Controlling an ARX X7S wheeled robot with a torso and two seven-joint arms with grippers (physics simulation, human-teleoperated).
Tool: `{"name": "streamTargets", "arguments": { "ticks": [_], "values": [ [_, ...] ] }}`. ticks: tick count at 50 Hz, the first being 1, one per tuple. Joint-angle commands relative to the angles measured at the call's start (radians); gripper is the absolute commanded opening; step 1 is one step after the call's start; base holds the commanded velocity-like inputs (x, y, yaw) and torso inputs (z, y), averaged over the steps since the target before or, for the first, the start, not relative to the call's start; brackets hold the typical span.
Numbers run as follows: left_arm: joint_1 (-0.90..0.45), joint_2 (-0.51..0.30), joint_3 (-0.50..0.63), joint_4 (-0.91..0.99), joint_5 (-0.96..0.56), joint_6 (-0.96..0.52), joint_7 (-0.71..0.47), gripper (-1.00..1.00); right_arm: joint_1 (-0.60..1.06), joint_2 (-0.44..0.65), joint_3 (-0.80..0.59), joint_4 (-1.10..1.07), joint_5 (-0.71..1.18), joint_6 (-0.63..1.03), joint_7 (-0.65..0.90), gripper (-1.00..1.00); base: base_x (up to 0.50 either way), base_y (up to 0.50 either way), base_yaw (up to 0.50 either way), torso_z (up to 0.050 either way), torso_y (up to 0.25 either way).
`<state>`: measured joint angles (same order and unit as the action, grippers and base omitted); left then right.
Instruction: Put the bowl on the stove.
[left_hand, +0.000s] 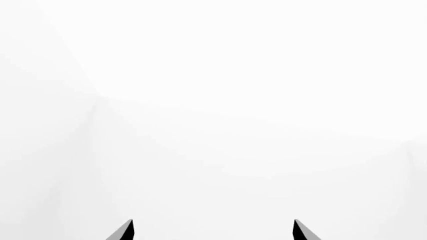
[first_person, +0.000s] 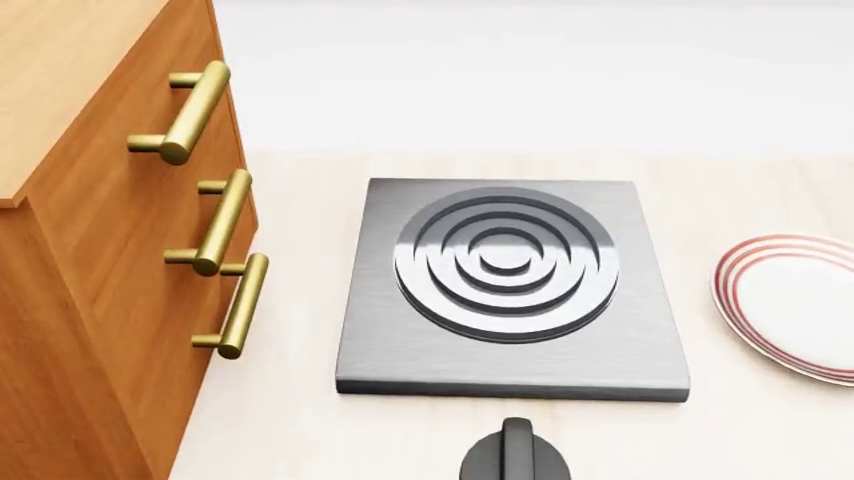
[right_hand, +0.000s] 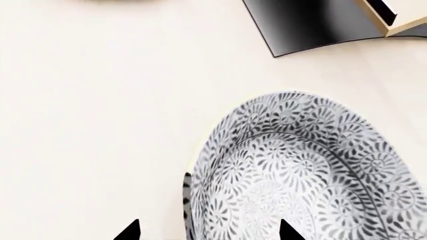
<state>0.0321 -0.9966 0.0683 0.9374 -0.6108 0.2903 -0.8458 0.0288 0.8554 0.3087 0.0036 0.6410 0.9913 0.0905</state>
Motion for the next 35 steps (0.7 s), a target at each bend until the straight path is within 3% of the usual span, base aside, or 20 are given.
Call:
{"name": "streamTargets", "arguments": {
  "ticks": [1,4,5,17,35],
  "values": [
    [-0.002,0.018,-0.023,0.003,0.014,-0.013,0.019,1.0,-0.021,-0.028,0.016,-0.001,-0.007,-0.011,-0.018,1.0,0.0,0.0,0.0,0.0,0.0],
    [-0.003,0.019,-0.021,0.002,0.015,-0.014,0.019,1.0,-0.037,-0.026,0.016,-0.017,-0.011,-0.018,-0.019,1.0,0.0,0.0,0.0,0.0,0.0],
    [-0.004,0.019,-0.022,0.002,0.013,-0.013,0.019,1.0,-0.041,-0.025,0.013,-0.019,-0.016,-0.025,-0.019,-1.0,0.0,0.0,0.0,0.0,0.0],
    [0.003,0.016,-0.029,0.001,0.014,-0.009,0.017,1.0,-0.05,0.007,0.022,-0.076,-0.01,-0.025,-0.031,-1.0,0.0,0.0,0.0,0.0,0.0],
    [0.01,0.017,-0.031,-0.002,0.016,-0.005,0.017,1.0,-0.195,0.108,0.264,-0.266,0.073,0.078,-0.068,-1.0,0.0,0.0,0.0,0.0,0.0]
  ]
}}
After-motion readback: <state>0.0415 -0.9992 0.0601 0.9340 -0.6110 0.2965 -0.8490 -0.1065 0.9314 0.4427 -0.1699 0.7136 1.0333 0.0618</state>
